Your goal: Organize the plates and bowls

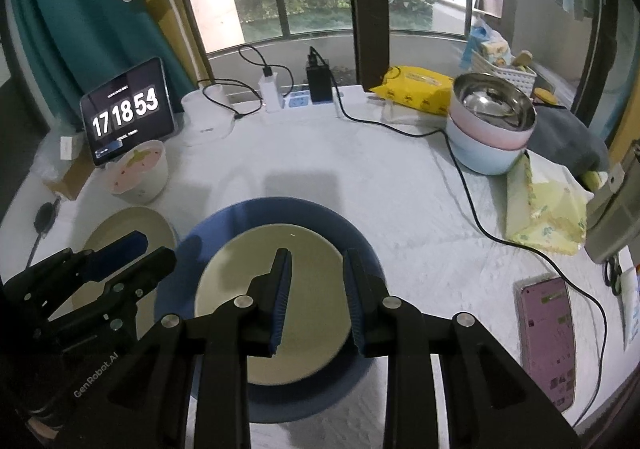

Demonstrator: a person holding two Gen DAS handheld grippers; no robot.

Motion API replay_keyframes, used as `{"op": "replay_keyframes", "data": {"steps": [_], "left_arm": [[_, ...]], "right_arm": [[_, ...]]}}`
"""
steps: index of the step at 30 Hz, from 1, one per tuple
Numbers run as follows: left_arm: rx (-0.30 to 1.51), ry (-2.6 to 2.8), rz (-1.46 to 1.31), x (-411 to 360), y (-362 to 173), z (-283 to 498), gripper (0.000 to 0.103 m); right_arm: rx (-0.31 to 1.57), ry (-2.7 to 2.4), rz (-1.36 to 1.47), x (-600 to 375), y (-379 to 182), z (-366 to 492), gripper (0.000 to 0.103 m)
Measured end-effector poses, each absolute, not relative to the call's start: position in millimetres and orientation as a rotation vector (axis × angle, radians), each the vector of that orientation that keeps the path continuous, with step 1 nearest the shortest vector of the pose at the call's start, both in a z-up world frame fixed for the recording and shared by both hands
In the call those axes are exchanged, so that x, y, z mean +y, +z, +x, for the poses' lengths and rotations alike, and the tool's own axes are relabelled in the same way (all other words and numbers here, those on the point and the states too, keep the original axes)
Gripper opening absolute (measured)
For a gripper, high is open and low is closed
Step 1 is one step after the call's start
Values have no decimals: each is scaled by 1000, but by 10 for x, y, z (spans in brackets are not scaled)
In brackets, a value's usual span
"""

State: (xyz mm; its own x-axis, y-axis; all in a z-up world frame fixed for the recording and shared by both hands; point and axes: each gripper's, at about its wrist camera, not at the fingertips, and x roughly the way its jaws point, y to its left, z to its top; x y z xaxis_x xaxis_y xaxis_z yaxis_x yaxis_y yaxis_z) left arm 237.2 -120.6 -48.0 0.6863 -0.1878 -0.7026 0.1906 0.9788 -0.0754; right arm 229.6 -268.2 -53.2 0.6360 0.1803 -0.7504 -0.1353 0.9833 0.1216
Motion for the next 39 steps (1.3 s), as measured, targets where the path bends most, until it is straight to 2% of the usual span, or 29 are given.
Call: {"op": "replay_keyframes", "data": {"steps": [1, 2, 39], "left_arm": [[783, -210, -3, -1177, -470, 2375, 45], [777, -208, -13, -1136, -454, 2377, 45], [727, -105, -137, 105, -375, 2701, 46]], "right_arm": [[861, 185, 53, -2653, -515, 2307, 28], [859, 190, 53, -2628, -499, 2315, 28], [870, 288, -40, -1474, -356, 2897, 28]]}}
